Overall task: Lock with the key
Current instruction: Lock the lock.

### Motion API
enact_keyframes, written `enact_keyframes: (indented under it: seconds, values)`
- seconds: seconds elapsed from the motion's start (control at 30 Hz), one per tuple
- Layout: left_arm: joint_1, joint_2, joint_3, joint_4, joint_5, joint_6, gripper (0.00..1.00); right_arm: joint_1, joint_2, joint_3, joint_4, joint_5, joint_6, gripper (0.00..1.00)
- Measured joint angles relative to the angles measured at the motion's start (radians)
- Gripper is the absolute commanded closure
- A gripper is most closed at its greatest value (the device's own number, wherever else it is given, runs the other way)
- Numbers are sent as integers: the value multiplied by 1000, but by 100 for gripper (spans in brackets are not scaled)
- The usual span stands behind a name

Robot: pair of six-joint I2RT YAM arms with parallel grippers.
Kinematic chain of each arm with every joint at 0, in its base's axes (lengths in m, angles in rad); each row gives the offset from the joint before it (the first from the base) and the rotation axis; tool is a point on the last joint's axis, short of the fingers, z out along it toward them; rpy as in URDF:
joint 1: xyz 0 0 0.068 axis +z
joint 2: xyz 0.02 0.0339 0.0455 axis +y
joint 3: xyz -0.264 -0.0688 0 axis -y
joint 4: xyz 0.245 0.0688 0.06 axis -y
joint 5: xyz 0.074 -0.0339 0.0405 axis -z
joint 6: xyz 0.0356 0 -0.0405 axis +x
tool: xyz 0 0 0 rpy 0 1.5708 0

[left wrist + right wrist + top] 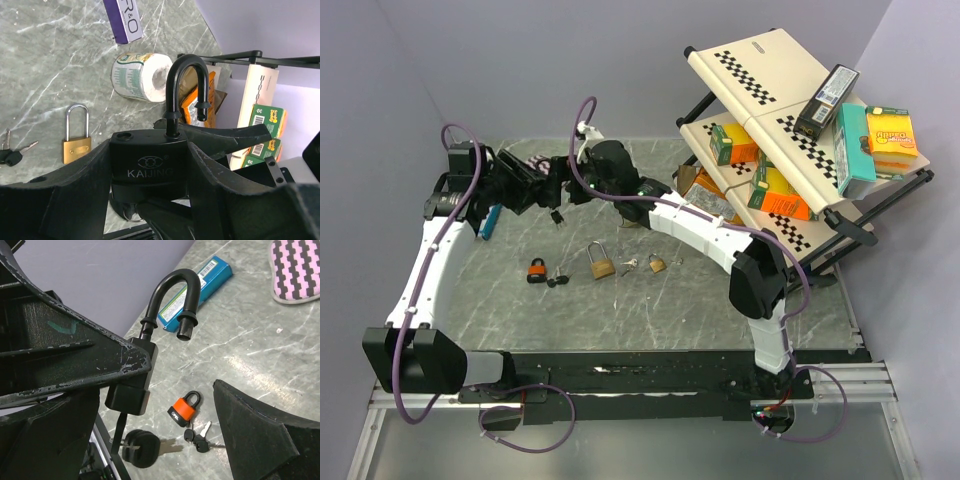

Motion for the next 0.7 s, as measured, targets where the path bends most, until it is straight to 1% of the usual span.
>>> enact_keyframes:
  seconds: [0.17, 0.27, 0.3, 0.37, 0.4, 0.63, 0.7]
  values:
    - [0, -5, -14, 8, 2, -21, 99, 5, 0, 1, -9, 18, 0, 0]
    - [0, -7, -17, 9, 4, -32, 99, 6, 0, 1, -8, 14, -2, 10]
    - [0, -7, -17, 9, 7, -34, 99, 6, 0, 1, -8, 12, -2, 17]
    - [0, -7, -18, 9, 11, -37, 99, 6, 0, 1, -7, 9, 2, 24]
    - [0, -7, -19, 9, 13, -38, 99, 6, 0, 1, -7, 9, 3, 29]
    - [-4, -7, -25, 16, 18, -62, 99, 14, 0, 4, -5, 26, 25, 39]
    - [-4, -7, -31, 23, 19, -69, 99, 15, 0, 4, -5, 28, 30, 43]
